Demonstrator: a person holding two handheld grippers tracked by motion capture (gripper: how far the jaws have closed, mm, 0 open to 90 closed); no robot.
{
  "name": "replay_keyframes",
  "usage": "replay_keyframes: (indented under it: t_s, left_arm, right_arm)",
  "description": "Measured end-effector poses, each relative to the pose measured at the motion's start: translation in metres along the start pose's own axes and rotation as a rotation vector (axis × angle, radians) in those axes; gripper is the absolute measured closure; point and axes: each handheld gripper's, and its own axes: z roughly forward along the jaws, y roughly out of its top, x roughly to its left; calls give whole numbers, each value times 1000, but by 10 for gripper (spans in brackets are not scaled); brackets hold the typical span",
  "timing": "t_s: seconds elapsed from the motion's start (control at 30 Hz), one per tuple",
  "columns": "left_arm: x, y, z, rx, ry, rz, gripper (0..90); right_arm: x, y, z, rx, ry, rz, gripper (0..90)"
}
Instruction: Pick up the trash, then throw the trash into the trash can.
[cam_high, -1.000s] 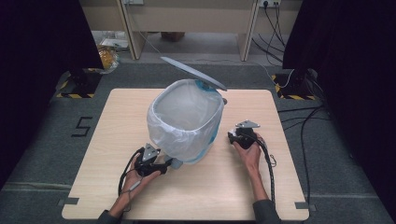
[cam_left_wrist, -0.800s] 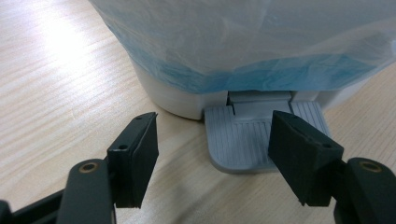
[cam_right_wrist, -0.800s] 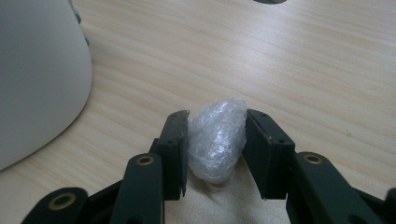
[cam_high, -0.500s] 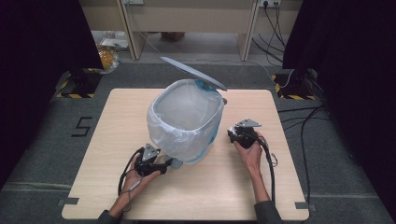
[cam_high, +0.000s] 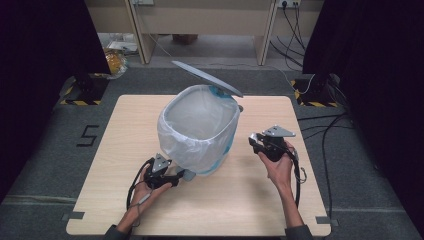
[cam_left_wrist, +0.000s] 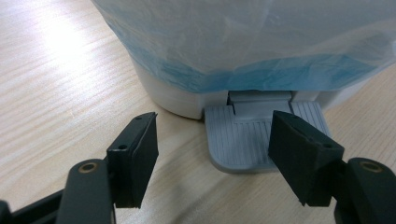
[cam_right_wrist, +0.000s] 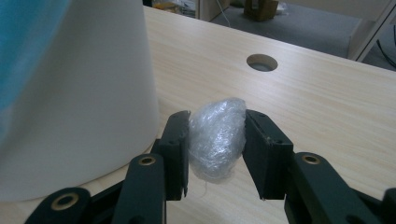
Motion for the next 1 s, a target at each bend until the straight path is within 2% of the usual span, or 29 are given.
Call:
replay_keyframes:
  t_s: [0.23,0.27,0.33,0.47,0.7,1.0]
  left_arm:
    - [0,0,0,0,-1,-1,321]
    - [0,0,0,0,1,2,322]
    - [0,0,0,0,1,2,322]
    - [0,0,0,1,2,2,322]
    - [0,0,0,0,3,0,322]
    - [0,0,0,2,-2,-4,323]
  right_arm:
    - [7,5,-18,-32,32,-5,616]
    - [11,8,-25,-37,33,-21,616]
    - [13,9,-27,-39,36,-26,616]
    - [22,22,-43,-67,57,-33,616]
    - [34,37,-53,-88,72,-68,616]
    - [37,49,-64,-104,76,-71,616]
